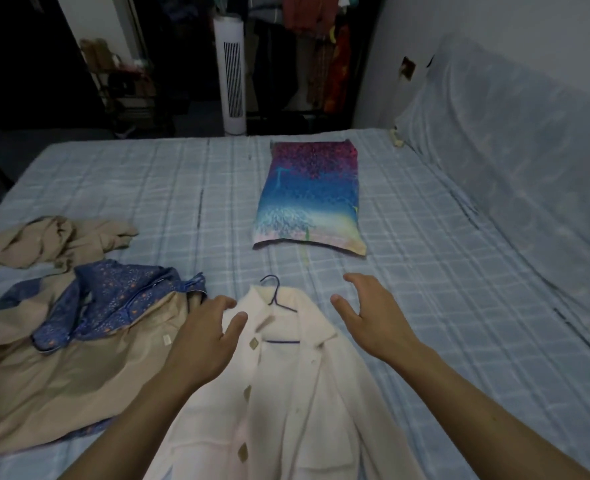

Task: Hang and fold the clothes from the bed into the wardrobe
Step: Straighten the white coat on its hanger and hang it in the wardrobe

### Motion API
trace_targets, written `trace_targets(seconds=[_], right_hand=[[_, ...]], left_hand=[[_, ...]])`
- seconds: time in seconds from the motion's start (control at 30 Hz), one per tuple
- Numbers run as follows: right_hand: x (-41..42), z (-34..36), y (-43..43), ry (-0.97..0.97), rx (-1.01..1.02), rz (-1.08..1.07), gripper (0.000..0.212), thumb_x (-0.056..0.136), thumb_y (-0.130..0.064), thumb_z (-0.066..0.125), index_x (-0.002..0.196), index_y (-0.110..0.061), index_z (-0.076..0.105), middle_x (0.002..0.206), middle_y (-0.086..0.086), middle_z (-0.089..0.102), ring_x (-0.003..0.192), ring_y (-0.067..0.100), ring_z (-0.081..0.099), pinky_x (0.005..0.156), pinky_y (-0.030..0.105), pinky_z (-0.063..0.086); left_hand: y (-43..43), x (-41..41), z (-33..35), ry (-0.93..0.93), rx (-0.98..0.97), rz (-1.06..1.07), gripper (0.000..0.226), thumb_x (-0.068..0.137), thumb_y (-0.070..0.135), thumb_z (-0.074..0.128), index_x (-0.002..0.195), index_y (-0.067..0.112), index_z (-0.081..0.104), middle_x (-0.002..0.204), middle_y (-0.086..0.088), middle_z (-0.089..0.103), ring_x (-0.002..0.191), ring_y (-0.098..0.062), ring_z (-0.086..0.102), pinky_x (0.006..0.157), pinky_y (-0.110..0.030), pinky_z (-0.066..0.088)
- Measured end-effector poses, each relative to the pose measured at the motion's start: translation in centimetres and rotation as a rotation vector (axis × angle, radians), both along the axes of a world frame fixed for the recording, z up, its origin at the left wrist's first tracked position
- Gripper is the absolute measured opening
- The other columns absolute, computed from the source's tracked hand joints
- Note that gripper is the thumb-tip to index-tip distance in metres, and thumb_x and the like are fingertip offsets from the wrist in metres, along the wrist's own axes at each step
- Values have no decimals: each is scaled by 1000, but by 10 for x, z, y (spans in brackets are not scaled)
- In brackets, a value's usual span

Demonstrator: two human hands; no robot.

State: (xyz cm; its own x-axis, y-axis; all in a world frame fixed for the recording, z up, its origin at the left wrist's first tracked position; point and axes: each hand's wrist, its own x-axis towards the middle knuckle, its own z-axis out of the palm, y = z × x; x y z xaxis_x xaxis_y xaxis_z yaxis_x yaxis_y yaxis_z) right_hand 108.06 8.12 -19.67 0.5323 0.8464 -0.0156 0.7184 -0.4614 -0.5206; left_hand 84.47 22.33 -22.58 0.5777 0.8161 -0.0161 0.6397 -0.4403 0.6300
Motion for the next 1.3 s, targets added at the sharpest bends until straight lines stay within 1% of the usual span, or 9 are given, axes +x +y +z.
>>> trace_targets(seconds=[0.23,0.43,0.57,0.67,0.77,0.9,1.1,1.2,1.3], right_hand=[[43,-102,57,71,-60,-21,54,100,-45,45,144,-15,41,146,4,45,135,19,41,112,37,33],[65,-202,100,108,-168,-9,56,99,-44,48,146,-16,38,149,2,42,136,19,39,113,34,30],[79,-264,124,132,-274,-30,55,98,-42,49,145,-16,39,143,5,45,130,22,44,108,33,33],[82,-302,134,212,-332,-105,52,98,-40,50,143,-16,40,138,7,47,125,22,47,103,32,35],[76,-335,132,204,-362,-92,50,99,-37,48,143,-16,40,140,5,46,127,22,45,107,31,31],[72,-356,131,86,-293,-103,45,98,-33,48,140,-17,45,138,5,50,124,24,46,106,35,34],[71,-365,138,47,-260,-108,41,98,-31,50,138,-22,47,126,7,54,115,24,50,101,35,37],[74,-363,140,44,-257,-99,41,99,-28,51,139,-23,48,125,7,53,116,23,49,99,30,35],[73,-360,142,47,-207,-103,37,97,-17,54,134,-21,55,119,7,53,112,23,50,90,21,31]], left_hand=[[58,52,-87,30,-48,-8,37,96,39,54,128,20,56,125,4,60,110,-14,54,93,-38,48],[101,88,-184,86,-103,-19,36,96,39,53,127,21,56,125,4,60,111,-16,53,92,-35,46],[121,97,-242,143,-121,-30,36,96,40,53,126,22,56,123,3,60,109,-16,53,90,-35,46],[137,97,-277,247,-77,-38,40,95,35,56,133,21,52,131,-1,55,119,-23,48,98,-34,41],[153,96,-305,402,-9,-93,51,94,27,57,143,21,42,147,-4,42,132,-28,37,106,-38,35],[160,96,-331,467,-42,-119,60,94,31,58,149,26,34,157,-8,29,137,-32,34,111,-41,30],[157,98,-346,420,45,-96,55,87,24,67,140,22,50,142,-16,45,120,-38,45,101,-46,40],[152,97,-346,416,96,-79,54,87,23,67,138,22,51,140,-15,47,116,-38,48,97,-47,42],[149,95,-346,397,98,-67,54,88,25,65,139,24,49,142,-12,45,117,-36,47,98,-46,41]])
